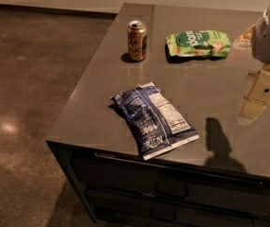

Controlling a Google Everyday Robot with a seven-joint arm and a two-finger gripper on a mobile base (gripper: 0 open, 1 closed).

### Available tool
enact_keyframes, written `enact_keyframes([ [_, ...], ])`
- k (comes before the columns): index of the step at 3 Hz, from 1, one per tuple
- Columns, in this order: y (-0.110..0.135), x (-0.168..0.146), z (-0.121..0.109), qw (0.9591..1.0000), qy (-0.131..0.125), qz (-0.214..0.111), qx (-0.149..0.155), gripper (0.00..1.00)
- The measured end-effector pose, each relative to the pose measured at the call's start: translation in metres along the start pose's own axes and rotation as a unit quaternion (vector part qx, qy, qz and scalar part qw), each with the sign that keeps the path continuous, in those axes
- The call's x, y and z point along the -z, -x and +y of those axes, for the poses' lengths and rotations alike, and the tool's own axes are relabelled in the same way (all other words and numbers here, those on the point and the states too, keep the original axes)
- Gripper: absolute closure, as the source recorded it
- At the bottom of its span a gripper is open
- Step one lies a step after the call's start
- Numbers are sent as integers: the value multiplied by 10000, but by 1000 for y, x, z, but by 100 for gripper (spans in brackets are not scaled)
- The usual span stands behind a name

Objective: Move blue chip bag near orange can

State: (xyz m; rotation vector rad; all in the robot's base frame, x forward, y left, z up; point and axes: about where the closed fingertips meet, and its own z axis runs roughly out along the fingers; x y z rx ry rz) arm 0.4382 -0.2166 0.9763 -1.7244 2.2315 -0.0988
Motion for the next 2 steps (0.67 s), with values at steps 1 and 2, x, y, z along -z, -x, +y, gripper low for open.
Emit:
enact_keyframes([
  [1, 0, 0, 0, 10000, -1, 0, 0, 0],
  [2, 8, -5, 2, 9997, 79, -206, -80, 0],
])
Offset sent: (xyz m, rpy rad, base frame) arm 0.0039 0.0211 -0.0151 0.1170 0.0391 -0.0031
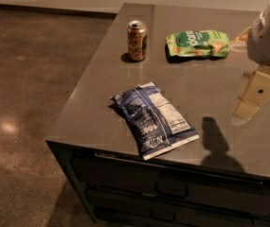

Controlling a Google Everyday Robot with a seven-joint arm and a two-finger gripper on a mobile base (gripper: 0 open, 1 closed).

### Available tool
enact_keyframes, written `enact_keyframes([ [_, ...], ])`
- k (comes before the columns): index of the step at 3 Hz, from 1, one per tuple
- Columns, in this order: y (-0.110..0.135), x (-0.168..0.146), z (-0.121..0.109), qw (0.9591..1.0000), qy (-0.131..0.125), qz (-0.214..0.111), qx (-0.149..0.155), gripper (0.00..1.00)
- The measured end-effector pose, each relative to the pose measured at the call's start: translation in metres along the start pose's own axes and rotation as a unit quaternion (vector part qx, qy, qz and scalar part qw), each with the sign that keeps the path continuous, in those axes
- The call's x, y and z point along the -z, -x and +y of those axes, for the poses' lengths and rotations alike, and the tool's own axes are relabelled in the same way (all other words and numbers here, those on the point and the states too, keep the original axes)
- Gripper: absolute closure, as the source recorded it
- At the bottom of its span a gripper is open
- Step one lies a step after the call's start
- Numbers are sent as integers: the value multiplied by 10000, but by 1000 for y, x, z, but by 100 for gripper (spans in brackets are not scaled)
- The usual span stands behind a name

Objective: Move blue chip bag near orange can

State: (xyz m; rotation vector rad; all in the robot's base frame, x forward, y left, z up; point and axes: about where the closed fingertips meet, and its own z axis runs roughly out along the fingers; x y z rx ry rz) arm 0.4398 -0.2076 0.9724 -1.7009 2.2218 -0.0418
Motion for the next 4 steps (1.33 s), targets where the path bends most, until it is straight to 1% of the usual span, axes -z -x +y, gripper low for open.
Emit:
enact_keyframes([
  [1, 23, -20, 6, 9995, 203, -256, -55, 0],
  [2, 49, -51, 12, 9980, 441, -418, -177, 0],
  [3, 72, -82, 18, 9974, 446, -472, -317, 0],
  [4, 87, -118, 12, 9972, 263, -434, -552, 0],
])
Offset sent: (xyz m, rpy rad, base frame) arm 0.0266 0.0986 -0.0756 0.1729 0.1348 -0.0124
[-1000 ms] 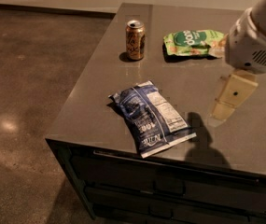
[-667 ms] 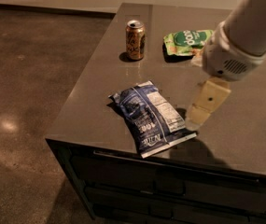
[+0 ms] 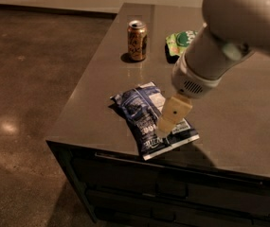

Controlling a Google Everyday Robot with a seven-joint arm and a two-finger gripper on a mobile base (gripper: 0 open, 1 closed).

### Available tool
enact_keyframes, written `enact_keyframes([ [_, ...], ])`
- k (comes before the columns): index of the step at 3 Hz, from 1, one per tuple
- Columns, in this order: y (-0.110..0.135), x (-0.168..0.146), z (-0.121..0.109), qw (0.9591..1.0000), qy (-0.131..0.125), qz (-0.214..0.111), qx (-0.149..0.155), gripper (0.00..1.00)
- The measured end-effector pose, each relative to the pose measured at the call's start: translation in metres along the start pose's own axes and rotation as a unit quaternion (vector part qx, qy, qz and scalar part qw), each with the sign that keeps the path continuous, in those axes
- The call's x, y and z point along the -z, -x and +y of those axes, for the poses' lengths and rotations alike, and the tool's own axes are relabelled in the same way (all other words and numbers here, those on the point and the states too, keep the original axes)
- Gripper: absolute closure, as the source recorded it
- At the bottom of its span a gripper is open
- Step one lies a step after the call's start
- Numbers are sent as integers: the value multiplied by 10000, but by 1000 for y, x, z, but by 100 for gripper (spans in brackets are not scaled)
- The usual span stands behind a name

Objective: Move blue chip bag near orange can

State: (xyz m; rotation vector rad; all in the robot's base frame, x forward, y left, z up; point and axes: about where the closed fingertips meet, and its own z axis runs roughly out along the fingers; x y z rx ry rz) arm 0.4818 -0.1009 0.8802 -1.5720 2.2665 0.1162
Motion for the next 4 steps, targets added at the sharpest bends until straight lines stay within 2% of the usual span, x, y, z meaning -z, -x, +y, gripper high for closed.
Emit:
enact_keyframes([
  [1, 7, -30, -4, 9997, 29, 147, -188, 0],
  [2, 9, -51, -5, 9986, 214, 362, -333, 0],
  [3, 13, -57, -4, 9972, 426, 495, -376, 18],
  [4, 31, -41, -8, 9979, 377, 491, -214, 42],
])
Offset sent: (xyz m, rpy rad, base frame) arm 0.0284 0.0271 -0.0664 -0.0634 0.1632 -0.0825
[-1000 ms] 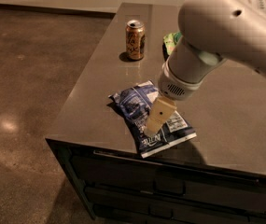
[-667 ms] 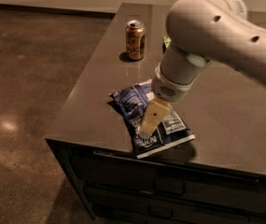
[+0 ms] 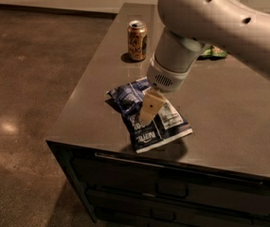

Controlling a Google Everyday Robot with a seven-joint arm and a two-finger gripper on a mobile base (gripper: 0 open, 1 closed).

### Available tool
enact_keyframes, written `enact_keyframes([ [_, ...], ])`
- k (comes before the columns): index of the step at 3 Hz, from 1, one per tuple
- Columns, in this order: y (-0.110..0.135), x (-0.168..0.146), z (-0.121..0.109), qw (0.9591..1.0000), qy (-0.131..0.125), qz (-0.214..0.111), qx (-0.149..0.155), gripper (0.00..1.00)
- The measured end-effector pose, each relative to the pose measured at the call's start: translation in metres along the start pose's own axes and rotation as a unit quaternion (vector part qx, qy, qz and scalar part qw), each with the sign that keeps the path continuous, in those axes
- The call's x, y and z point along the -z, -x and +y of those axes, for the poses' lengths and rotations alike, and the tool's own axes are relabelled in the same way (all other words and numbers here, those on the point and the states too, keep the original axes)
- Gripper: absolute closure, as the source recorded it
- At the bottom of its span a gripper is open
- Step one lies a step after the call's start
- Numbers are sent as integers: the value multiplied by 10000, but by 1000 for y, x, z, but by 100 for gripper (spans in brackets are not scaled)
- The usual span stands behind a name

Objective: Move blue chip bag near orange can

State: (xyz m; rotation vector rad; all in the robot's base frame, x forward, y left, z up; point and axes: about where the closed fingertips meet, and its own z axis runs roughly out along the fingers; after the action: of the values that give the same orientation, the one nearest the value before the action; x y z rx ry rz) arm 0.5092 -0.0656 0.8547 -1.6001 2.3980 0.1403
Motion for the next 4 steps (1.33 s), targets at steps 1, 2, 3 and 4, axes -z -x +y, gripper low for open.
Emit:
enact_keyframes([
  [1, 19, 21, -8, 9996, -152, 15, 227, 64],
  [2, 40, 30, -28, 9989, -186, 90, 414, 88],
  [3, 60, 29, -51, 9984, -146, 166, 518, 100],
  [4, 81, 26, -69, 9979, -104, 192, 611, 100],
])
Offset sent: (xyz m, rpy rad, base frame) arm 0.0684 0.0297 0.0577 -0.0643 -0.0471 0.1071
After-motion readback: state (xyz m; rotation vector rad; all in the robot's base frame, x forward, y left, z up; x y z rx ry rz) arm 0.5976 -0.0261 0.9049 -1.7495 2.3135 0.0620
